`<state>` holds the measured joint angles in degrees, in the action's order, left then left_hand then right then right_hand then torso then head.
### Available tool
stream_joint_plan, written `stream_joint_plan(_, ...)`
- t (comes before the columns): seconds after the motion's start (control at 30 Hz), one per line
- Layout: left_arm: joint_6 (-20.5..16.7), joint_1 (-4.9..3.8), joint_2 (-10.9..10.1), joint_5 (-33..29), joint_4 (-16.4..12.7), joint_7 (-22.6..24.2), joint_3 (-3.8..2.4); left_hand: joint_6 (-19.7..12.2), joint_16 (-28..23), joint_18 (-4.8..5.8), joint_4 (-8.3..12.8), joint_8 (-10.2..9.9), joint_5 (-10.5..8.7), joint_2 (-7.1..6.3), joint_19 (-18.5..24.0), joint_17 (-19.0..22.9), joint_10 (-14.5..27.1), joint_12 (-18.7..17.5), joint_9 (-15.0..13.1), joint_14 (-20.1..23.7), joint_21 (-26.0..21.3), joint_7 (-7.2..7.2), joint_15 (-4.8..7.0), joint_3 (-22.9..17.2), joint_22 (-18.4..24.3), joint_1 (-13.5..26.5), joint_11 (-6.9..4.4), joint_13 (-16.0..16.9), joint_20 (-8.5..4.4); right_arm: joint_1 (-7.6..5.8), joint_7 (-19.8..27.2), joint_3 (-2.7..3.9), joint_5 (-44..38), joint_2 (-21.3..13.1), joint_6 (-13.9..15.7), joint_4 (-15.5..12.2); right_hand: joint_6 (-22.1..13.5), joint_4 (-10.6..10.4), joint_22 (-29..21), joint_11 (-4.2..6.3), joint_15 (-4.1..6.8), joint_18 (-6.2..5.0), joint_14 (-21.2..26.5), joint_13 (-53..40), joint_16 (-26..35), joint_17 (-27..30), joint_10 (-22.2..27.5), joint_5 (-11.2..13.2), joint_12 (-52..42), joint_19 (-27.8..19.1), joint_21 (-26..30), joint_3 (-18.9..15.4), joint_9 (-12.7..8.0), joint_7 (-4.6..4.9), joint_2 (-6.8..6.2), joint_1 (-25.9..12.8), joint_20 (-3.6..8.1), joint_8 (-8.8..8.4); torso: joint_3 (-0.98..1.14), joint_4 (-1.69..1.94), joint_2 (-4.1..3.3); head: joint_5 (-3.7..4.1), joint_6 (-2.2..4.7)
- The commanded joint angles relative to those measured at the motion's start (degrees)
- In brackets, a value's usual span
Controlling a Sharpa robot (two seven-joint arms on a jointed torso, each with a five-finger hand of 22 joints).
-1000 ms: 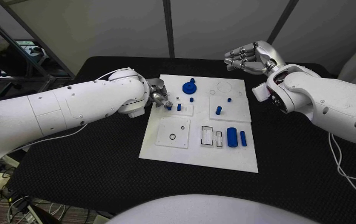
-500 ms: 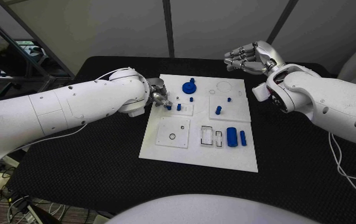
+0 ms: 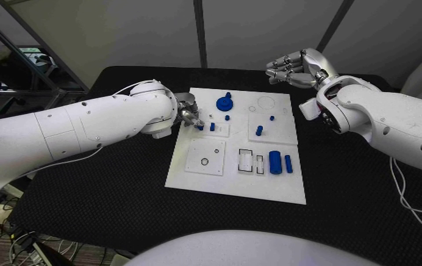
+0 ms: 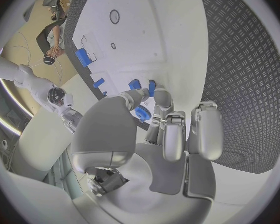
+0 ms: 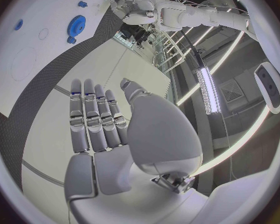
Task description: Assemble the parts on the task board
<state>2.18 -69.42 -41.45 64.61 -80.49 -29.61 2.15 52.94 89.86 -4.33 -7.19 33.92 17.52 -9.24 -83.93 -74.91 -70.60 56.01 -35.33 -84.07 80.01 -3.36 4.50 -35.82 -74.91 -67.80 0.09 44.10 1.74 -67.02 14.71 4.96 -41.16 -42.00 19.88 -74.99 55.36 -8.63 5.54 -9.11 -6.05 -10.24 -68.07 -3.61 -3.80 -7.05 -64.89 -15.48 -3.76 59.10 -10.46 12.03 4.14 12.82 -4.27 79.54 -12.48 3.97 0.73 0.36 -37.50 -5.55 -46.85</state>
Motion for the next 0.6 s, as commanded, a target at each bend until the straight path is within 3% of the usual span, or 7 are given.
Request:
stream_joint_plan(0.03, 2.41, 0.22, 0.21, 0.44, -0.26, -0.64, 0.18, -0.07, 0.14, 1.94, 6.39, 0.43, 0.35, 0.66, -2.44, -15.09, -1.76, 0.34, -0.06, -5.93, 0.31, 0.41, 0.31, -6.66, -7.15, 0.06, -1.52, 0.13, -0.33, -0.1, 0.12, 0.03, 0.17, 0.02, -0.51, -0.06, -0.31, 0.05, -0.06, 0.01, -0.31, -0.26, 0.07, 0.04, 0.22, 0.06, 0.34, -0.35, 0.11, 0.32, 0.29, -0.38, -0.06, -0.01, 0.47, 0.06, -0.08, -0.36, 0.03, -0.05, 0.04, 0.01, -0.08)
stream_joint_plan(0.3, 2.6, 0.22, 0.51, 0.43, 0.1, -0.58, 0.17, -0.06, 0.14, 1.96, 6.32, 0.68, 0.34, 0.38, -2.46, -15.09, -1.99, 0.76, -0.24, -5.93, 0.37, 0.47, 0.3, -6.53, -7.24, 0.83, -1.56, 0.54, -0.35, -0.1, 0.07, 0.03, 0.17, 0.09, -0.58, 0.02, -0.35, 0.06, -0.09, -0.01, -0.33, -0.26, 0.1, 0.04, 0.22, 0.09, 0.39, -0.33, 0.11, 0.32, 0.35, -0.42, -0.06, 0.01, 0.48, 0.03, -0.1, -0.36, 0.06, -0.02, 0.01, 0.06, -0.11)
stream_joint_plan(0.6, 3.01, 0.22, 0.86, 0.25, 0.92, -0.61, 0.17, 0.84, 0.14, 2.05, 2.89, 1.33, -0.19, -0.23, -2.59, -15.09, -2.47, 1.78, -0.44, -5.93, 0.69, 1.39, 0.66, -0.7, -7.69, 6.8, -2.1, 0.97, -0.59, -0.1, 0.02, 0.03, 0.17, 0.05, -0.57, 0.02, -0.38, 0.04, -0.13, -0.03, -0.35, -0.25, 0.13, 0.04, 0.23, 0.13, 0.43, -0.32, 0.11, 0.32, 0.41, -0.46, -0.07, 0.03, 0.49, -0.01, -0.11, -0.36, 0.07, -0.03, -0.01, 0.09, -0.18)
